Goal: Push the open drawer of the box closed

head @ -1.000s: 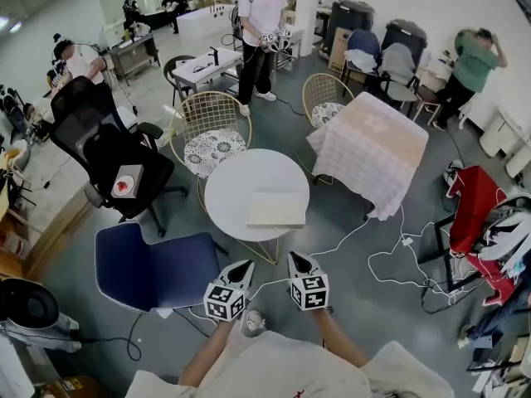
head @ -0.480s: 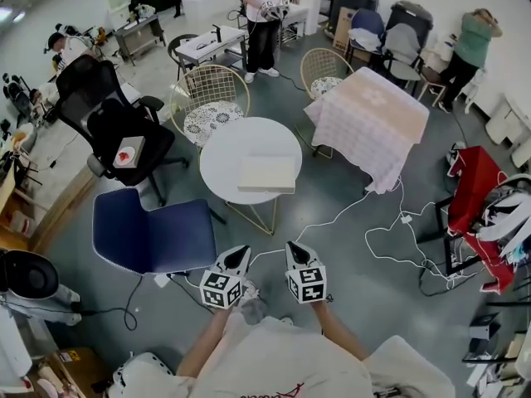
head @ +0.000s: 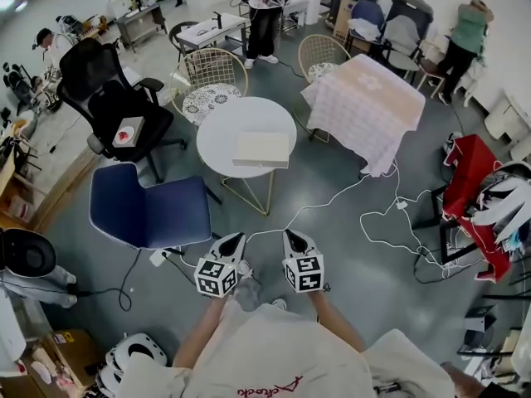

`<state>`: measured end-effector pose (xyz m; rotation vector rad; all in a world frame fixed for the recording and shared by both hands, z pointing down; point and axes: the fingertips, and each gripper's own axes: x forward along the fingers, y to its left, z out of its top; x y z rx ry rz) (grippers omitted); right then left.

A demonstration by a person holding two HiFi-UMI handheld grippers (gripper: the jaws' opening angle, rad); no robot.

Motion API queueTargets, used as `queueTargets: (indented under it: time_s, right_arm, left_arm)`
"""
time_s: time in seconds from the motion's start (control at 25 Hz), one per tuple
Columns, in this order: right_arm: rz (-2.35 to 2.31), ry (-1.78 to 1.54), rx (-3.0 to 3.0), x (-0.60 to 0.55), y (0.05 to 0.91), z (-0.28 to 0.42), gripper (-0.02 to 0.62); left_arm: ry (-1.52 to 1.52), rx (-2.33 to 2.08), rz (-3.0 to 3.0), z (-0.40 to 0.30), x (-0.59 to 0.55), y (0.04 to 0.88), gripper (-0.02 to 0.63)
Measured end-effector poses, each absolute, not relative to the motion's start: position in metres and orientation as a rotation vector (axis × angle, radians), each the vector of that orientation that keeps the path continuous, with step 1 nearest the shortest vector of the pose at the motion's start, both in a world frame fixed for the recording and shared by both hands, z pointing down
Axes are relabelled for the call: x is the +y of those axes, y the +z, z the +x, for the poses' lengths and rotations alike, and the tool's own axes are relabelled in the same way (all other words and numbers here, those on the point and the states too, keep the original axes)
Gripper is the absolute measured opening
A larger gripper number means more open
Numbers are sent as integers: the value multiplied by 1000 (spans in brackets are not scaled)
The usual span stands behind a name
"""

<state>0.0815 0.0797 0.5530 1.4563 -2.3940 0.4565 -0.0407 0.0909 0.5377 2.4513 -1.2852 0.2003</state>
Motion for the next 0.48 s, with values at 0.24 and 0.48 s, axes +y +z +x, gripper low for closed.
queueTargets:
  time_s: [0.24, 0.48]
  right_arm:
    - [1436, 454, -2406, 112, 553, 84, 15]
    - [1424, 443, -2410, 127, 553, 81, 15]
  left_arm:
    - [203, -1290, 2463, -35, 117, 536, 12]
    - [195, -1305, 2463, -39, 134, 535, 12]
